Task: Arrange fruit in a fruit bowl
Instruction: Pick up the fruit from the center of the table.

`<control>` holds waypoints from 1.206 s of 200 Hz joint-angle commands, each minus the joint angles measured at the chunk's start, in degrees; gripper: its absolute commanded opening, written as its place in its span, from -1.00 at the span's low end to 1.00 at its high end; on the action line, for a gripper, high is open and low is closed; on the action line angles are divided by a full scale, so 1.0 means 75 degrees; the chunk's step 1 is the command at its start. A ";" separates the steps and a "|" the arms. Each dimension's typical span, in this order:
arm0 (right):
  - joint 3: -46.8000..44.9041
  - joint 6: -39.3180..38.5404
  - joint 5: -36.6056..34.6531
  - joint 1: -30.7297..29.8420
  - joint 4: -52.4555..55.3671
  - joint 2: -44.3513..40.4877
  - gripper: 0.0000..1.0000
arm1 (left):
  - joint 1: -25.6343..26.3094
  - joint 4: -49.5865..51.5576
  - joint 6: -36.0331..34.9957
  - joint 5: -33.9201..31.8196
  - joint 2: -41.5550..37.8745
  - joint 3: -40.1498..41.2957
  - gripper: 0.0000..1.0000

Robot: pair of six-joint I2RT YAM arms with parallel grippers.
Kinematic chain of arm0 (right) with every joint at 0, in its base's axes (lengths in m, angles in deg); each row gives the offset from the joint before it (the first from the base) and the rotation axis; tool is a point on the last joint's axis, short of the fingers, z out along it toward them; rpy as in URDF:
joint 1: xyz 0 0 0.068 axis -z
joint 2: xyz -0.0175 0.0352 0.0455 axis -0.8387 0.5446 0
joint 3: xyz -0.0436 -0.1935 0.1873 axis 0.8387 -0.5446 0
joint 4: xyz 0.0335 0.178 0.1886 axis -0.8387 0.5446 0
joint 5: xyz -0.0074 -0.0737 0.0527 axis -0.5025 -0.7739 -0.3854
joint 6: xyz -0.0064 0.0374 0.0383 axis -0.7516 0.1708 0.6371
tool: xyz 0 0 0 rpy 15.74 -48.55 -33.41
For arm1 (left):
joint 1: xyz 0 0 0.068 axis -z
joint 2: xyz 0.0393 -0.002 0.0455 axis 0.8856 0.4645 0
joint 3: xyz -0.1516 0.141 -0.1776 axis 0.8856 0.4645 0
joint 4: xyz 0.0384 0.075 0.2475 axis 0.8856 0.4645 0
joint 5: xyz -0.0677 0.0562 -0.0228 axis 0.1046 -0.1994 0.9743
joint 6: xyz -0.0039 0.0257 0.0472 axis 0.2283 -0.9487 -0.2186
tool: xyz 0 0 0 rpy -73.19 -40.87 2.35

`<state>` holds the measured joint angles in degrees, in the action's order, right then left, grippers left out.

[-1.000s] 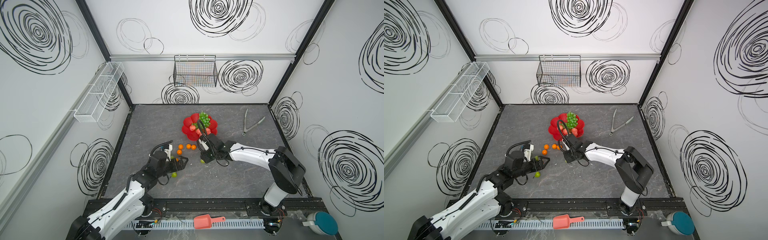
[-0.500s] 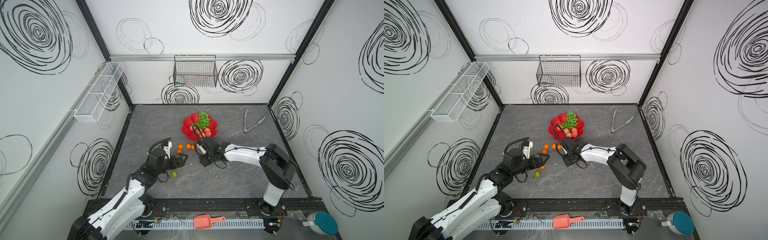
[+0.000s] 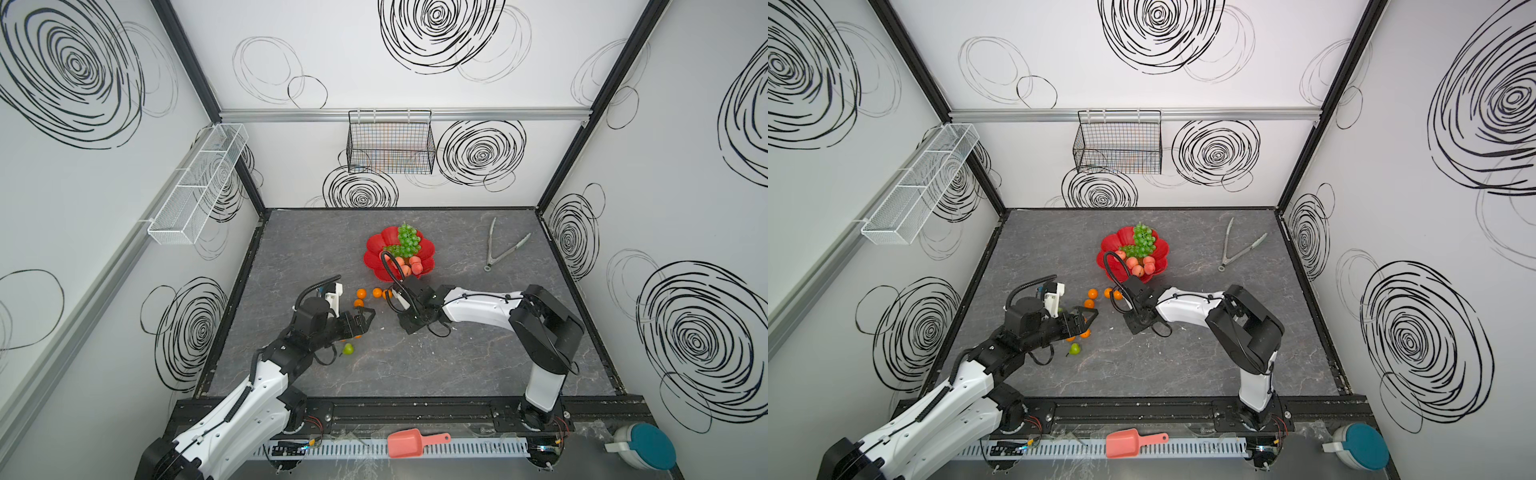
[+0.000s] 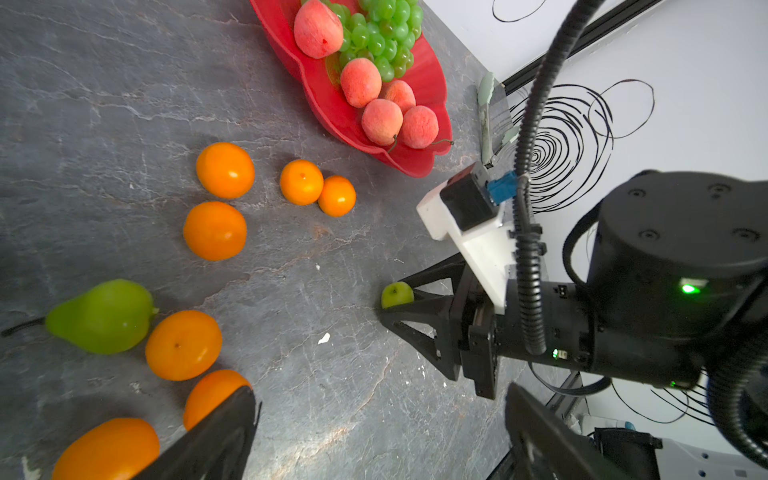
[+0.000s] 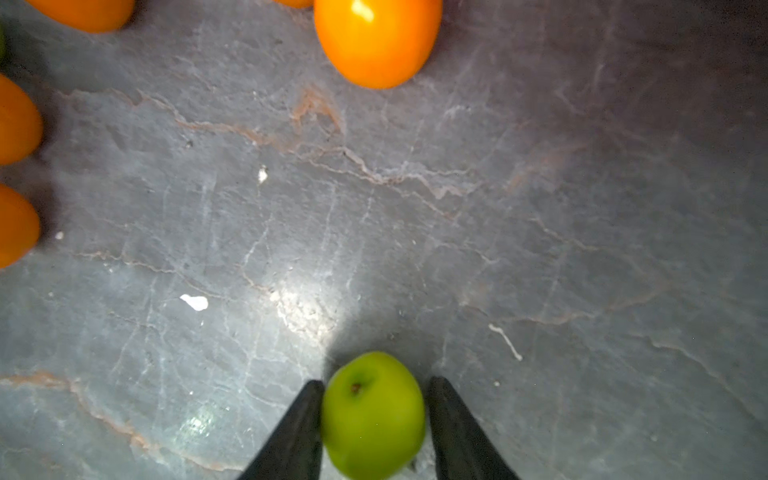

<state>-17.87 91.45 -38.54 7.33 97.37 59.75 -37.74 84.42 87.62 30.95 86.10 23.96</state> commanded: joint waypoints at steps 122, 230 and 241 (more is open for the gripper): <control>-0.0360 0.0214 0.1164 0.0719 -0.0363 -0.1181 -0.31 | -0.0094 -0.0376 -0.0116 0.0131 0.0343 -0.0244 0.92; 0.0843 -0.0089 0.0621 0.2225 0.0218 -0.1290 -0.31 | -0.0205 -0.1230 -0.0261 0.0210 0.2166 -0.1538 0.92; 0.1104 -0.0152 0.0554 0.2235 0.0289 -0.1068 -0.31 | -0.0253 -0.1290 -0.0270 0.0249 0.2326 -0.1645 0.92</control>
<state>-14.24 92.17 -31.61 23.60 97.31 48.51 -38.62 78.83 86.51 32.04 101.48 14.32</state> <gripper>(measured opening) 0.347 0.961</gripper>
